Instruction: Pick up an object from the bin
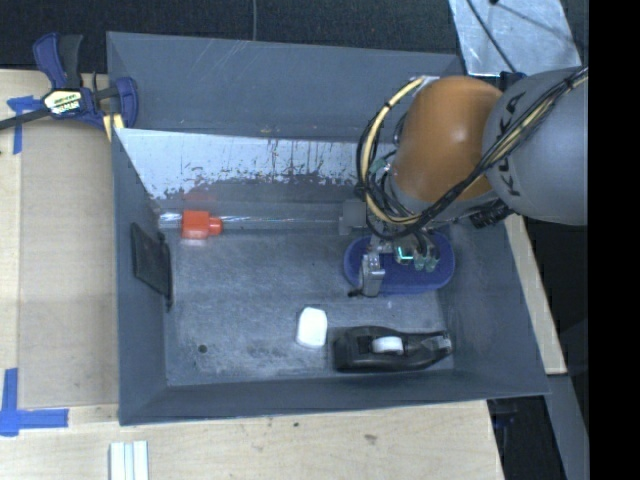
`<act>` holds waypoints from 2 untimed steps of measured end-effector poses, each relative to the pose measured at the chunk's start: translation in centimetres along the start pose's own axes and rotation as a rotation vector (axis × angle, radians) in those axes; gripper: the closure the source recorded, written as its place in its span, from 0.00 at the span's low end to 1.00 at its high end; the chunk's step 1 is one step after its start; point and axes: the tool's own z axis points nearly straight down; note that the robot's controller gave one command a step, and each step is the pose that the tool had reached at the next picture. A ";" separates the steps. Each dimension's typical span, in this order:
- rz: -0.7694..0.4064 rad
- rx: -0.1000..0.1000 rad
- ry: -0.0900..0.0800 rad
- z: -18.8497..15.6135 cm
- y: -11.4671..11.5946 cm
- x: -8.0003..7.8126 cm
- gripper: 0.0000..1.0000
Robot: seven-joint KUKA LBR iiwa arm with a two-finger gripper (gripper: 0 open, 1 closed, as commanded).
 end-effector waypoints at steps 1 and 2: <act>-0.049 0.003 -0.002 6.2 -8.6 -1.4 0.00; -0.054 0.000 -0.008 5.8 -8.1 -1.6 1.00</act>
Offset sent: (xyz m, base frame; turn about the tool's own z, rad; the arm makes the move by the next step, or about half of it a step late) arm 0.0149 -0.0803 -0.0593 -0.0561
